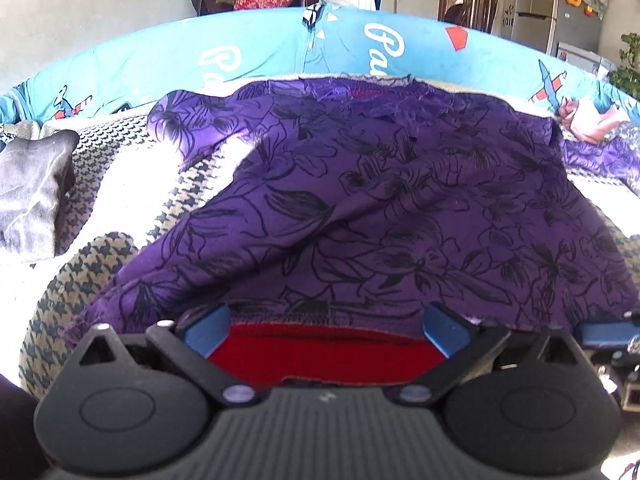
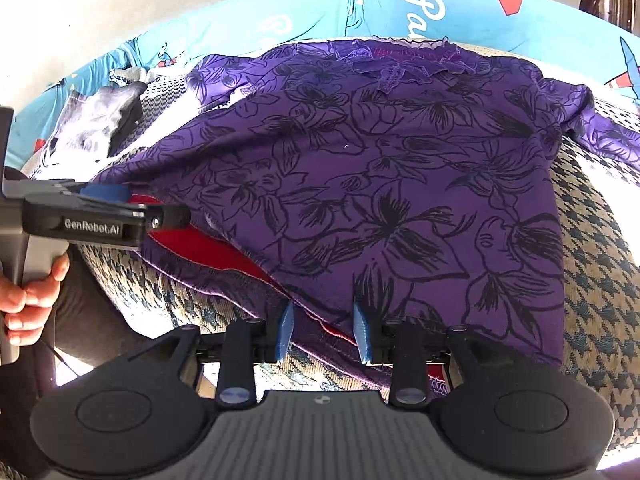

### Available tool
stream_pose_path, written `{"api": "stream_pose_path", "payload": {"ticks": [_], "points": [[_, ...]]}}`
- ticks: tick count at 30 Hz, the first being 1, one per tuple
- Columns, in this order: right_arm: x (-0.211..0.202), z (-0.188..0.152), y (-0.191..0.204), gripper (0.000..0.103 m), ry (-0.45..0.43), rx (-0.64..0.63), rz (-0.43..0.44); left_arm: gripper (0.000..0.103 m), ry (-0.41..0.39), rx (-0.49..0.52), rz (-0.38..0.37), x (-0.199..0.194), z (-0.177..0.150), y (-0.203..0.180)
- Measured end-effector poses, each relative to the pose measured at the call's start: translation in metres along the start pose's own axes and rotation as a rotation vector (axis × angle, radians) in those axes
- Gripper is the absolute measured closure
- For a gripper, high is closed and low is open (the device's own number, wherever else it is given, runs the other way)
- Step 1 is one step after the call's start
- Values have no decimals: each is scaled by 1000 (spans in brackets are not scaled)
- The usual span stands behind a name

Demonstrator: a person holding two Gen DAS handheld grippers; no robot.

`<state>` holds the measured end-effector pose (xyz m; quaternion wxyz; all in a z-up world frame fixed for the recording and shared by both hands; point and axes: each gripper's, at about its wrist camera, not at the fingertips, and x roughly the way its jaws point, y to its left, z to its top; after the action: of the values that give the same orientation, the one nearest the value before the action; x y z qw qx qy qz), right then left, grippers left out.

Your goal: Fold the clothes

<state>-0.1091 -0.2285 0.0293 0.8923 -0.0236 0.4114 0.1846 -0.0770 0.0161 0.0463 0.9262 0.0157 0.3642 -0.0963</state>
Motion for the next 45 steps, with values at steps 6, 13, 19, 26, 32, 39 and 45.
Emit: {"api": "stream_pose_path", "payload": {"ticks": [6, 13, 19, 26, 32, 39, 45], "points": [[1, -3, 6, 67, 1, -39, -9, 0, 9, -11, -3, 23, 21, -5], [-2, -3, 5, 67, -15, -14, 5, 0, 112, -2, 49, 39, 8, -5], [-6, 4, 10, 67, -80, -2, 47, 0, 137, -10, 38, 27, -3, 1], [4, 11, 36, 68, -125, -143, 31, 0, 125, -16, 25, 21, -8, 6], [13, 10, 51, 68, -132, -258, -34, 0, 119, -19, 23, 20, -9, 6], [20, 8, 54, 92, -137, -299, -72, 0, 109, -43, 16, 19, -9, 9], [6, 5, 51, 99, -161, -302, -70, 0, 99, -79, 19, 13, -8, 14]]}}
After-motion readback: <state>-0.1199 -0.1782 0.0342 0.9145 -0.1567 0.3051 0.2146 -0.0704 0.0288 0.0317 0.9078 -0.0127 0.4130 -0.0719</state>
